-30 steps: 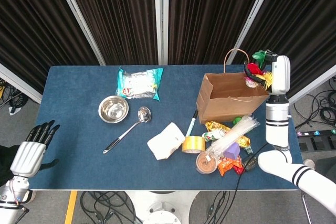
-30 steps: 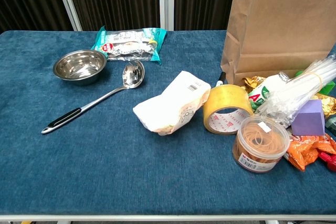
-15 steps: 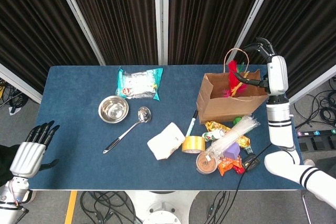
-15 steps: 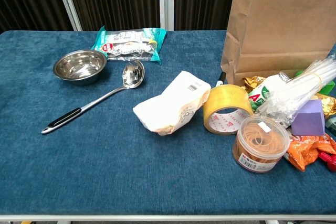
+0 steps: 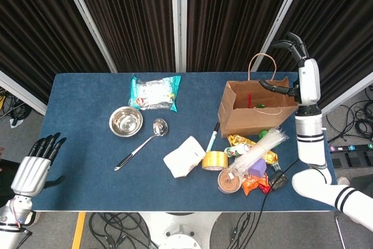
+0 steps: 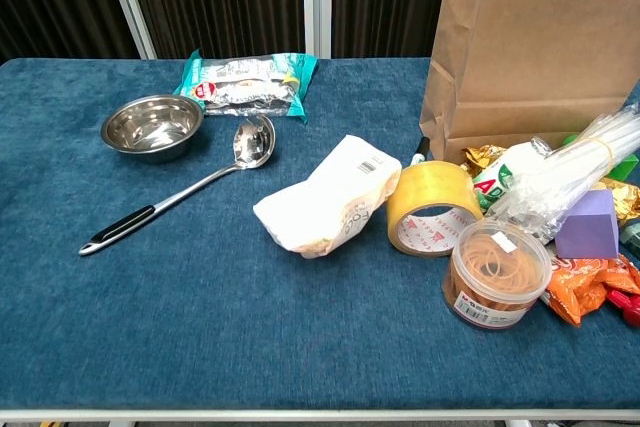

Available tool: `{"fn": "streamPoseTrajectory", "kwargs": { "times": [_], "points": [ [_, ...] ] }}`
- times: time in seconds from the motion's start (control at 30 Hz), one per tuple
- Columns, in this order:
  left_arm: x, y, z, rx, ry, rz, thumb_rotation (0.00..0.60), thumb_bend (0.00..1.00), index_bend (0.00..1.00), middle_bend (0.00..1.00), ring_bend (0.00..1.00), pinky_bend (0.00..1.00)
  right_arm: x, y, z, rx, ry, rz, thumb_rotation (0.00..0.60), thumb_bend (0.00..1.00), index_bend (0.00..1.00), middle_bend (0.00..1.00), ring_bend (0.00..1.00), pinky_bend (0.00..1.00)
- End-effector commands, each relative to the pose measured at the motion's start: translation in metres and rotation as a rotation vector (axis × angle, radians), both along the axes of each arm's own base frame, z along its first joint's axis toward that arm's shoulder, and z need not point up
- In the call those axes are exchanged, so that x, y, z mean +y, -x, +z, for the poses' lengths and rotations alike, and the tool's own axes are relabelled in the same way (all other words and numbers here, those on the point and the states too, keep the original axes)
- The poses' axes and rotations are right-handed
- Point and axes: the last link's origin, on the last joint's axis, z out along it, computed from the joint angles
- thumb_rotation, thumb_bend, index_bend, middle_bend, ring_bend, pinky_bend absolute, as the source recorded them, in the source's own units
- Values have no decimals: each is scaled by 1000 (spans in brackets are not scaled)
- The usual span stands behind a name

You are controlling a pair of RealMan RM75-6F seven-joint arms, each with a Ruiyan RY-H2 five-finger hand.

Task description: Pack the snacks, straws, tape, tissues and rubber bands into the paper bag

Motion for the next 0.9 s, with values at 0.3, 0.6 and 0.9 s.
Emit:
{"fn": "streamPoseTrajectory", "kwargs": {
  "times": [0.3, 0.6, 0.9],
  "points": [
    [-4, -4, 1, 1, -11, -6, 600, 156, 66, 51, 0, 122, 87, -48, -27, 125, -328, 268, 600, 0, 301, 284, 124, 191],
    [-4, -6, 2, 1, -21, -1, 600, 156, 66, 51, 0, 122, 155, 11, -58, 568, -595, 315, 600, 0, 310, 303, 167, 239],
    [-5, -5, -4, -7, -18, 1, 600, 156, 66, 51, 0, 122, 162, 88, -65, 929, -547, 147, 600, 0, 331, 315, 180, 254]
  ]
}}
